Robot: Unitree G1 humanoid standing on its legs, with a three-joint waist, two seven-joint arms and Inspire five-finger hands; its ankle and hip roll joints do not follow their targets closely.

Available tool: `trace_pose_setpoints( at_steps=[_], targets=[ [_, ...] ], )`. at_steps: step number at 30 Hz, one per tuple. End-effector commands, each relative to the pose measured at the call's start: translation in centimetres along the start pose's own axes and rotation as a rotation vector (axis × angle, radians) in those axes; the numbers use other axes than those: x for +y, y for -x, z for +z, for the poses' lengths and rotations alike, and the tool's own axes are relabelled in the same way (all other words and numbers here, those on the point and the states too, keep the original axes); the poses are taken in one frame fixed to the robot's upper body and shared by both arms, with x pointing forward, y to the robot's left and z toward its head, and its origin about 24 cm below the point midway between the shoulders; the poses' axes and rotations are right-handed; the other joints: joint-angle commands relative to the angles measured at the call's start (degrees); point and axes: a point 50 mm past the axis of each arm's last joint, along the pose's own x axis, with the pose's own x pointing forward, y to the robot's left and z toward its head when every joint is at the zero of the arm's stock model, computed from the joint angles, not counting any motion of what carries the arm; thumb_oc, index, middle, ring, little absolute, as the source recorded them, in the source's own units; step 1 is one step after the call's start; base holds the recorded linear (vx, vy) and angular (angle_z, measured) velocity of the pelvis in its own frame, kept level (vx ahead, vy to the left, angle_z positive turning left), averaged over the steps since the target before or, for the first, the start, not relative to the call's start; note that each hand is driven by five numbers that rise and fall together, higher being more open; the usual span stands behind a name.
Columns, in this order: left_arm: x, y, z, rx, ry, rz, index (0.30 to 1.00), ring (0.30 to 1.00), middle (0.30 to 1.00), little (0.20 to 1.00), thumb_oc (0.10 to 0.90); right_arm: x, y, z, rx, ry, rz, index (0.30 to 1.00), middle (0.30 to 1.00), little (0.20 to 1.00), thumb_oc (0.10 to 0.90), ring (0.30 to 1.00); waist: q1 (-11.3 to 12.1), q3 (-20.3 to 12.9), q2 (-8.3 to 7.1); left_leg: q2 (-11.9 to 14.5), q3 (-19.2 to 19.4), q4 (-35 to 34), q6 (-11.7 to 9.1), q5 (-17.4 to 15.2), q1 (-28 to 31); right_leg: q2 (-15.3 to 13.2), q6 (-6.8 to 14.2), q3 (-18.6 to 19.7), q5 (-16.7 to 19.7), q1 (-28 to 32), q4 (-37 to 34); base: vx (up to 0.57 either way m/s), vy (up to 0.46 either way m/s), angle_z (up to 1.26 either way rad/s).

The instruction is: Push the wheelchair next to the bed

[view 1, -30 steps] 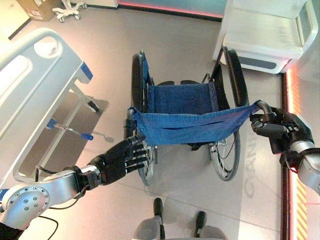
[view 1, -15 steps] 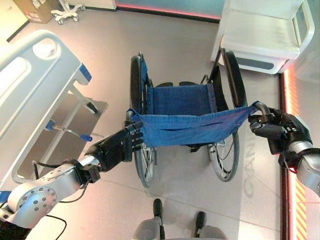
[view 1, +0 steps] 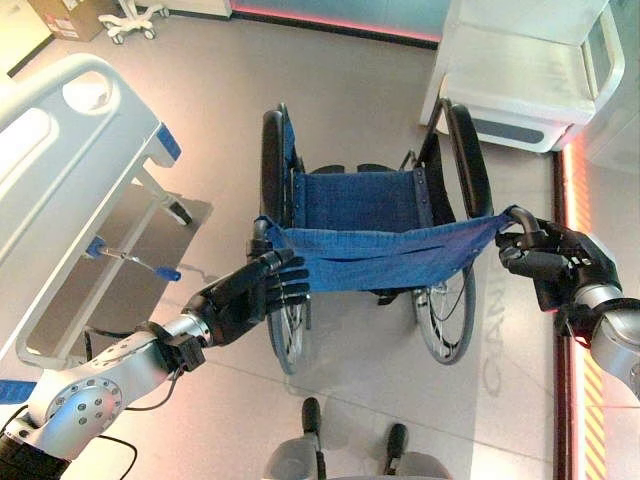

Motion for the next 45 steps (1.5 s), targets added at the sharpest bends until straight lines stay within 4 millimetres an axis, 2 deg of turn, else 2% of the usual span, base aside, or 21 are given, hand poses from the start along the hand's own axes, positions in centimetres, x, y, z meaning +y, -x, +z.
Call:
trace_pose_setpoints(
  at_steps=[1, 6, 17, 25, 29, 32, 33, 34, 35, 37, 38, 39, 40, 42, 45],
  targets=[
    [-4.5, 0.0, 7.7, -0.466, -0.024, -0.322, 0.300, 0.300, 0.300, 0.300, 0.400, 1.3, -0.5, 2.2, -0.098, -0.041, 0.094, 0.300, 0.300, 0.300, 0.400, 0.300, -2.24, -3.17, 1.44, 2.75, 3.71, -0.07, -4.19, -3.27, 2.40, -0.98, 0.76, 0.78, 3.39, -3.09, 0.53, 0.00, 0.000, 0.00],
    [-4.5, 0.5, 8.7, -0.550, -0.015, -0.302, 0.300, 0.300, 0.300, 0.300, 0.400, 1.5, -0.6, 2.0, -0.094, -0.048, 0.095, 0.300, 0.300, 0.300, 0.400, 0.300, -2.11, -3.03, 1.30, 2.71, 3.52, -0.07, -4.28, -3.31, 2.30, -0.99, 0.65, 0.59, 3.42, -3.22, 0.57, 0.00, 0.000, 0.00],
    [-3.7, 1.2, 9.7, -0.650, -0.021, -0.241, 0.300, 0.300, 0.300, 0.300, 0.400, 1.7, -0.6, 1.9, -0.097, -0.050, 0.103, 0.300, 0.300, 0.300, 0.400, 0.300, -1.93, -2.84, 0.97, 3.26, 3.15, -0.07, -4.62, -2.97, 1.89, -0.25, 0.02, 0.32, 2.95, -3.82, 1.11, 0.00, -0.050, 0.00],
    [-3.2, 1.7, 9.8, -0.680, -0.006, -0.204, 0.300, 0.300, 0.300, 0.300, 0.400, 2.2, -0.4, 2.5, -0.122, -0.019, 0.147, 0.300, 0.300, 0.300, 0.400, 0.300, -1.92, -2.15, 0.49, 5.45, 2.31, 0.44, -5.59, -1.67, 1.76, 2.43, -1.89, 0.57, 0.98, -5.09, 3.68, 0.03, -0.153, -0.01],
    [-2.5, 1.9, 9.8, -0.688, 0.049, -0.161, 0.300, 0.300, 0.300, 0.300, 0.400, 2.3, -0.5, 3.1, -0.143, 0.002, 0.180, 0.300, 0.300, 0.300, 0.400, 0.300, -1.89, -1.76, -0.74, 7.98, 2.60, 7.98, -6.72, -2.57, -0.03, 3.02, -3.27, -0.19, 0.42, -5.98, 5.85, 0.06, -0.197, -0.03],
    [-1.9, 2.2, 9.7, -0.703, 0.083, -0.155, 0.300, 0.300, 0.300, 0.300, 0.400, 2.3, -0.8, 3.5, -0.149, 0.019, 0.198, 0.300, 0.300, 0.300, 0.400, 0.300, -1.49, -1.02, -1.82, 9.90, 1.91, 20.45, -6.81, -2.42, -3.37, 3.26, -4.71, -0.52, -0.05, -6.36, 7.95, 0.11, -0.201, -0.11],
    [-1.7, 2.1, 9.5, -0.704, 0.099, -0.139, 0.300, 0.300, 0.300, 0.300, 0.400, 2.5, -0.9, 3.4, -0.151, 0.033, 0.207, 0.300, 0.300, 0.300, 0.400, 0.300, -1.12, -0.41, -2.32, 10.42, 1.65, 26.48, -6.68, -0.68, -6.14, 3.73, -5.69, -0.48, -0.54, -6.14, 8.92, 0.15, -0.193, -0.14],
    [-1.5, 2.0, 9.4, -0.698, 0.109, -0.122, 0.300, 0.300, 0.300, 0.300, 0.400, 2.7, -1.0, 3.3, -0.150, 0.045, 0.218, 0.300, 0.300, 0.300, 0.400, 0.300, -0.90, 0.35, -2.49, 10.76, 1.43, 31.72, -6.58, -0.25, -7.93, 4.43, -6.48, -0.37, -1.20, -5.26, 9.54, 0.24, -0.176, -0.16],
    [-1.2, 1.9, 9.2, -0.691, 0.118, -0.098, 0.300, 0.300, 0.300, 0.300, 0.400, 3.0, -1.1, 3.1, -0.151, 0.062, 0.234, 0.300, 0.300, 0.300, 0.400, 0.300, -0.25, 1.10, -2.47, 8.85, -0.26, 34.67, -5.82, -0.22, -10.38, 5.21, -6.96, 0.56, -2.07, -4.31, 10.66, 0.21, -0.072, -0.15],
    [-0.8, 2.0, 8.9, -0.686, 0.128, -0.072, 0.300, 0.300, 0.300, 0.300, 0.400, 3.5, -1.2, 3.1, -0.155, 0.082, 0.262, 0.300, 0.300, 0.300, 0.400, 0.300, 1.05, 1.61, -2.24, 5.39, -1.00, 33.09, -4.63, 0.25, -12.36, 6.33, -6.95, 2.61, -3.40, -3.07, 12.27, 0.26, 0.008, -0.32],
    [-0.7, 2.1, 8.8, -0.686, 0.129, -0.068, 0.300, 0.300, 0.300, 0.300, 0.400, 3.6, -1.1, 3.1, -0.157, 0.087, 0.267, 0.300, 0.300, 0.300, 0.400, 0.300, 1.27, 1.63, -2.17, 5.03, -1.02, 32.65, -4.51, 0.46, -12.61, 6.59, -6.96, 2.90, -3.63, -2.90, 12.51, 0.41, 0.044, -0.28],
    [-0.4, 2.3, 8.6, -0.682, 0.131, -0.051, 0.300, 0.300, 0.300, 0.300, 0.400, 4.0, -1.1, 3.1, -0.158, 0.098, 0.287, 0.300, 0.300, 0.300, 0.400, 0.300, 2.35, 1.67, -1.36, 4.67, -0.51, 27.28, -4.84, 2.98, -13.43, 8.31, -6.98, 3.37, -5.14, -1.50, 13.66, 0.40, 0.047, -0.05],
    [-0.2, 2.3, 8.4, -0.678, 0.132, -0.043, 0.300, 0.300, 0.300, 0.300, 0.400, 4.1, -1.1, 3.1, -0.155, 0.098, 0.297, 0.300, 0.300, 0.300, 0.400, 0.300, 2.92, 1.58, -1.07, 4.73, -0.35, 24.87, -4.99, 4.13, -13.94, 9.06, -7.05, 3.30, -5.76, -0.70, 13.89, 0.57, 0.088, -0.07],
    [0.3, 2.4, 7.8, -0.667, 0.135, -0.028, 0.300, 0.300, 0.300, 0.300, 0.400, 4.4, -1.2, 2.7, -0.148, 0.093, 0.319, 0.300, 0.300, 0.300, 0.400, 0.300, 4.53, 1.67, 0.03, 4.48, -1.53, 16.27, -6.63, 9.72, -14.11, 11.13, -7.04, 3.98, -7.73, 2.62, 14.17, 0.55, 0.106, -0.29],
    [0.8, 2.4, 6.7, -0.652, 0.138, -0.007, 0.300, 0.300, 0.300, 0.300, 0.400, 4.4, -1.0, 1.9, -0.138, 0.092, 0.346, 0.300, 0.300, 0.300, 0.400, 0.300, 5.99, 1.75, 0.59, 4.11, -3.87, 8.26, -7.63, 13.46, -13.64, 12.15, -6.96, 5.61, -9.71, 6.70, 13.97, 0.51, 0.146, -0.52]
  ],
)
